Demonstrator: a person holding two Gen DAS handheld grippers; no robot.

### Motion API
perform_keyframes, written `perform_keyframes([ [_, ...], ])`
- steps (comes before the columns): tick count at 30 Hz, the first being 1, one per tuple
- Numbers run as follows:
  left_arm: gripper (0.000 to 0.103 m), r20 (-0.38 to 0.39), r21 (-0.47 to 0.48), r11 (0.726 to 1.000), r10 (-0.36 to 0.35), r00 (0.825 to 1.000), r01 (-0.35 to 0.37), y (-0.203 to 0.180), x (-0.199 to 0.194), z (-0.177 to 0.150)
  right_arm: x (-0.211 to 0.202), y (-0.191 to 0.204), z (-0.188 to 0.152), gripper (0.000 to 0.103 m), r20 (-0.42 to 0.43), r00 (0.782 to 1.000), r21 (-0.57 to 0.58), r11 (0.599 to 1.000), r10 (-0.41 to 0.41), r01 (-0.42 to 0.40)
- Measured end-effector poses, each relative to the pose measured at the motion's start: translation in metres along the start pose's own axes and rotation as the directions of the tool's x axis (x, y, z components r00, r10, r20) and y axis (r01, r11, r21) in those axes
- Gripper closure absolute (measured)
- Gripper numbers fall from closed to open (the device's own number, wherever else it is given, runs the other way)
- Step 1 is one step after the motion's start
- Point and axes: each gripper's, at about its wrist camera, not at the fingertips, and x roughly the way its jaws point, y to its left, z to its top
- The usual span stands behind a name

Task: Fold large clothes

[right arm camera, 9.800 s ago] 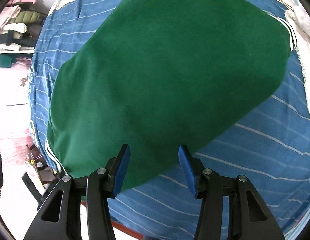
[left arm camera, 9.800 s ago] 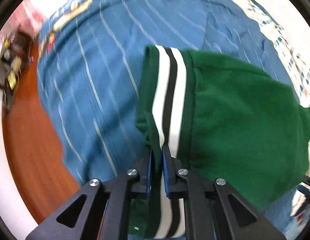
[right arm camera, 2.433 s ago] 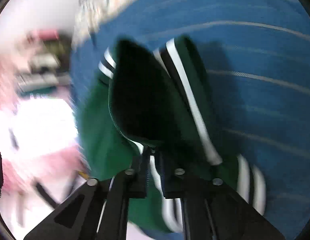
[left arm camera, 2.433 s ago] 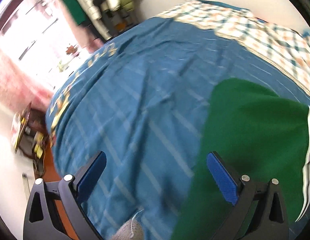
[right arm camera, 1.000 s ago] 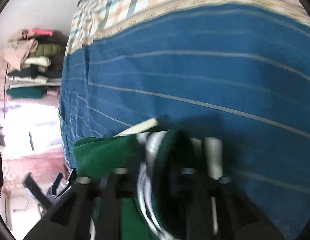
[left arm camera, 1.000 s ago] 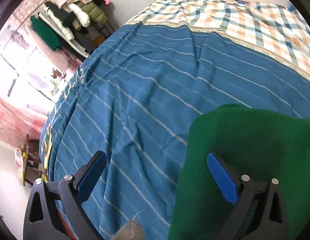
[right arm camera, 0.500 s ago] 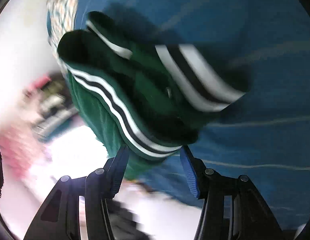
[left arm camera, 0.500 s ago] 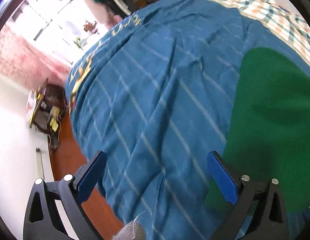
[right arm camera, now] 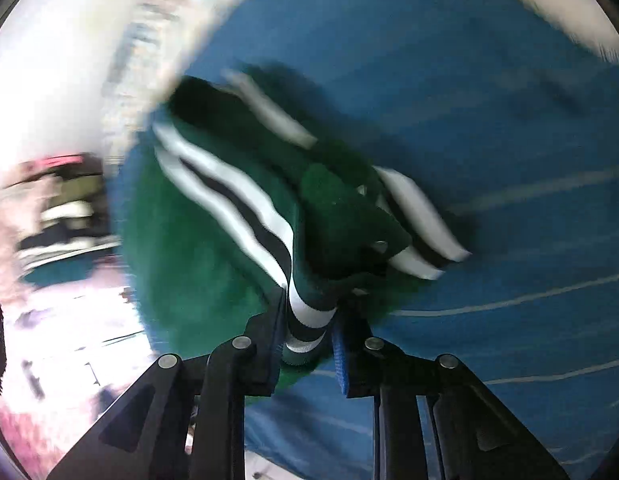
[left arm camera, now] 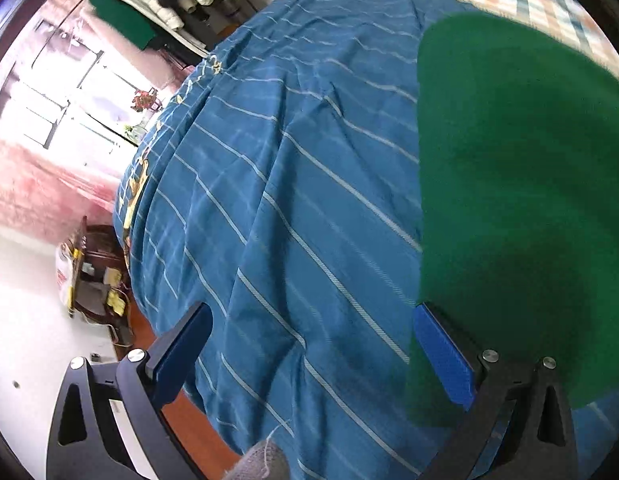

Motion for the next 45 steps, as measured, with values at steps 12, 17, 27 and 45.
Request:
perform_keyframes([
  [12, 0.000, 0.101, -0.090, 0.994, -0.059, 0.993, 0.068, 0.018, -0.024, 0.071, -0.041, 0.103, 0.046, 0.041, 0.098, 0.978, -0.324, 0.923, -0.185, 0.207],
  [17, 0.000, 0.140, -0.080, 0.991, -0.099, 0.985, 0.111, -0.009, 0.005, 0.139, 0.005, 0.159, 0.110, 0.034, 0.056, 0.998, -0.438, 0.897, -0.033, 0.054],
  [27, 0.001, 0.099, 0.024, 0.994, -0.111, 0.989, 0.109, -0.053, 0.064, 0.198, 0.107, 0.197, 0.146, 0.100, -0.076, 0.996, -0.454, 0.891, -0.052, 0.012],
  [45, 0.001, 0.074, -0.087, 0.996, -0.030, 0.997, 0.036, 0.040, 0.017, 0.112, 0.018, 0.160, 0.128, 0.015, 0.025, 0.990, -0.538, 0.833, -0.137, 0.129],
])
